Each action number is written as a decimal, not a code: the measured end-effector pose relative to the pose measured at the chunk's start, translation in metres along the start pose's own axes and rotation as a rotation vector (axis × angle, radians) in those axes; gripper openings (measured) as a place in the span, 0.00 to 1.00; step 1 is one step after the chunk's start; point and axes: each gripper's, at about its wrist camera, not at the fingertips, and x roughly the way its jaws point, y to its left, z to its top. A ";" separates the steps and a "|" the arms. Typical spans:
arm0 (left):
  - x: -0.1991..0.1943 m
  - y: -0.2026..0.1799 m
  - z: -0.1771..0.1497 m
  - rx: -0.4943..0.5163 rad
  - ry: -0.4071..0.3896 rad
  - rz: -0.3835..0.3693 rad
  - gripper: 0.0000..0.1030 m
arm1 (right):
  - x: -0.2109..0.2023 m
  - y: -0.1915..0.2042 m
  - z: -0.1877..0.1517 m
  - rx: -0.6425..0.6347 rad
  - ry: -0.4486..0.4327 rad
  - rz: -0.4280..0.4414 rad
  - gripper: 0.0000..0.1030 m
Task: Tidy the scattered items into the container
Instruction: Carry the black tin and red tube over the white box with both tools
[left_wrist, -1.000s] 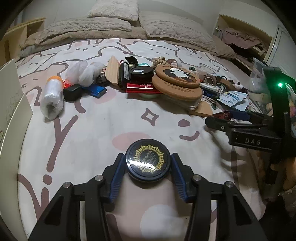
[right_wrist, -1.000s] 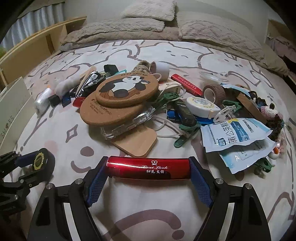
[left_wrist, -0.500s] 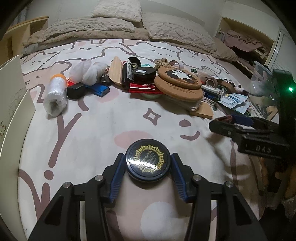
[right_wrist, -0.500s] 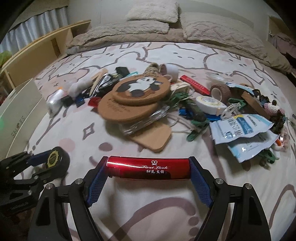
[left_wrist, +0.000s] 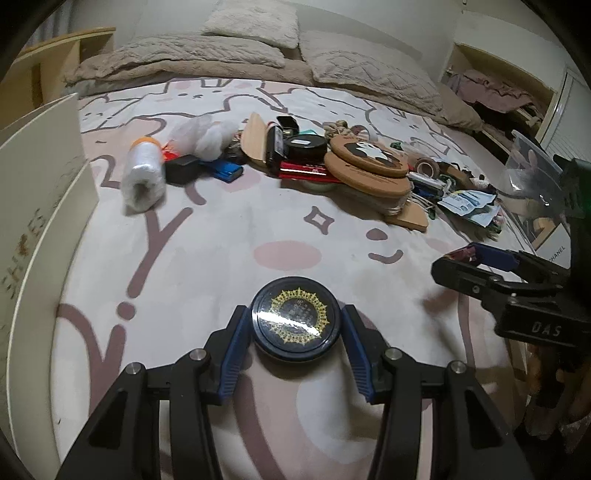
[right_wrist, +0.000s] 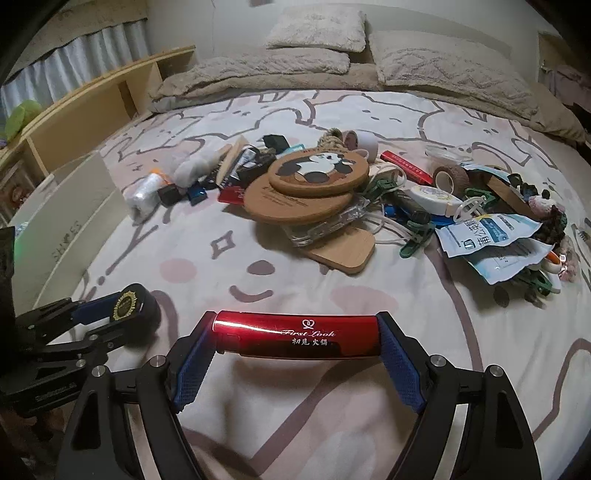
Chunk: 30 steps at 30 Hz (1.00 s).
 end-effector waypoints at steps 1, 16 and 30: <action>-0.002 0.001 -0.001 -0.006 -0.004 0.001 0.49 | -0.002 0.002 -0.001 0.000 -0.003 0.004 0.81; -0.044 -0.001 -0.003 -0.070 -0.071 -0.028 0.49 | -0.039 0.022 -0.005 0.018 -0.070 0.088 0.81; -0.111 0.006 0.005 -0.093 -0.187 0.011 0.49 | -0.081 0.045 0.006 -0.010 -0.157 0.161 0.81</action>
